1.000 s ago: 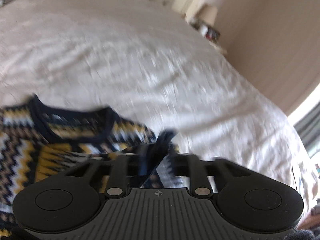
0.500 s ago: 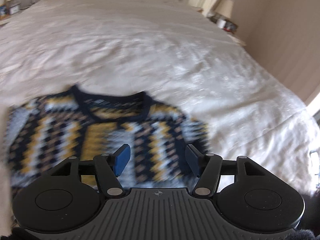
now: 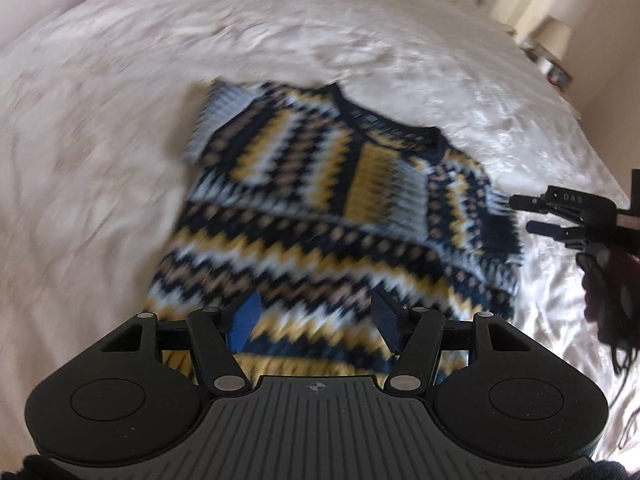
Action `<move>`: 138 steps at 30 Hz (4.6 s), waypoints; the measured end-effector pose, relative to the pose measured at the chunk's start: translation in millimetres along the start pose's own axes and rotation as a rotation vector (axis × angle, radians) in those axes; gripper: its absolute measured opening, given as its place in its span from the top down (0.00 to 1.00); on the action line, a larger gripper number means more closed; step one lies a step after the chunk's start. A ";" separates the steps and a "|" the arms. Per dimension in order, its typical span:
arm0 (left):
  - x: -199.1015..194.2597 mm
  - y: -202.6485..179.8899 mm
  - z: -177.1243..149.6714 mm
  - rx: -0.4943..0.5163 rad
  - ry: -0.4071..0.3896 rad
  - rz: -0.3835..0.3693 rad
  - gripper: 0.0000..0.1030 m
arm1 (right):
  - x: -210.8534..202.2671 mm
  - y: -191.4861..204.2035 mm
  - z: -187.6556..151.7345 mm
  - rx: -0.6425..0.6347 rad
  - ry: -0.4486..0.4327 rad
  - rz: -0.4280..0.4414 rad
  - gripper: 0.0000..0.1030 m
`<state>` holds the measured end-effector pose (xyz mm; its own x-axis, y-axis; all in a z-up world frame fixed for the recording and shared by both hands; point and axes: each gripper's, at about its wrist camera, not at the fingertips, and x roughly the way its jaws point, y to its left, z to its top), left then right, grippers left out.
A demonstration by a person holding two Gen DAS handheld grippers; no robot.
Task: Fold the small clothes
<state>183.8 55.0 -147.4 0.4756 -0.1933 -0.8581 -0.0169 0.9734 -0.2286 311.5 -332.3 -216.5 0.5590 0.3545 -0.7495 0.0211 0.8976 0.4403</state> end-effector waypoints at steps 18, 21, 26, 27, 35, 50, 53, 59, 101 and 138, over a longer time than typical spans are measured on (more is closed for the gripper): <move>-5.9 17.8 1.1 -0.002 0.007 0.026 0.43 | 36.7 0.3 -2.2 0.018 0.096 -0.084 0.86; -5.6 14.9 1.9 -0.003 0.006 0.025 0.43 | 24.1 1.9 1.3 0.011 0.047 -0.066 0.86; -3.5 11.6 3.0 0.002 0.007 0.033 0.43 | 9.4 7.5 18.5 -0.061 -0.016 -0.116 0.86; -3.0 11.1 3.1 0.002 0.008 0.036 0.43 | 12.8 6.5 20.4 -0.069 -0.008 -0.125 0.86; -12.7 5.6 -0.2 0.018 -0.002 0.061 0.41 | 16.7 -5.2 15.5 -0.017 -0.004 -0.122 0.30; -22.6 11.2 -22.5 0.069 0.013 0.053 0.24 | -44.4 9.5 -80.5 -0.034 0.085 -0.045 0.00; -21.2 12.4 -22.9 0.120 0.015 0.025 0.23 | -54.1 18.6 -101.5 -0.010 0.099 -0.031 0.00; -25.8 24.8 -23.1 0.202 0.001 -0.020 0.14 | -70.8 42.9 -129.7 0.029 0.094 -0.048 0.00; 3.0 93.3 -136.5 0.370 0.128 -0.164 0.12 | -103.1 99.0 -302.1 0.045 0.094 -0.089 0.00; 6.3 107.1 -146.9 0.202 0.003 -0.130 0.64 | -82.7 58.7 -320.1 0.310 0.054 0.007 0.68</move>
<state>55.8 140.0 -244.8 0.4596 -0.3185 -0.8291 0.2205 0.9452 -0.2409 1.1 -225.0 -286.9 0.5154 0.3812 -0.7675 0.2739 0.7754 0.5690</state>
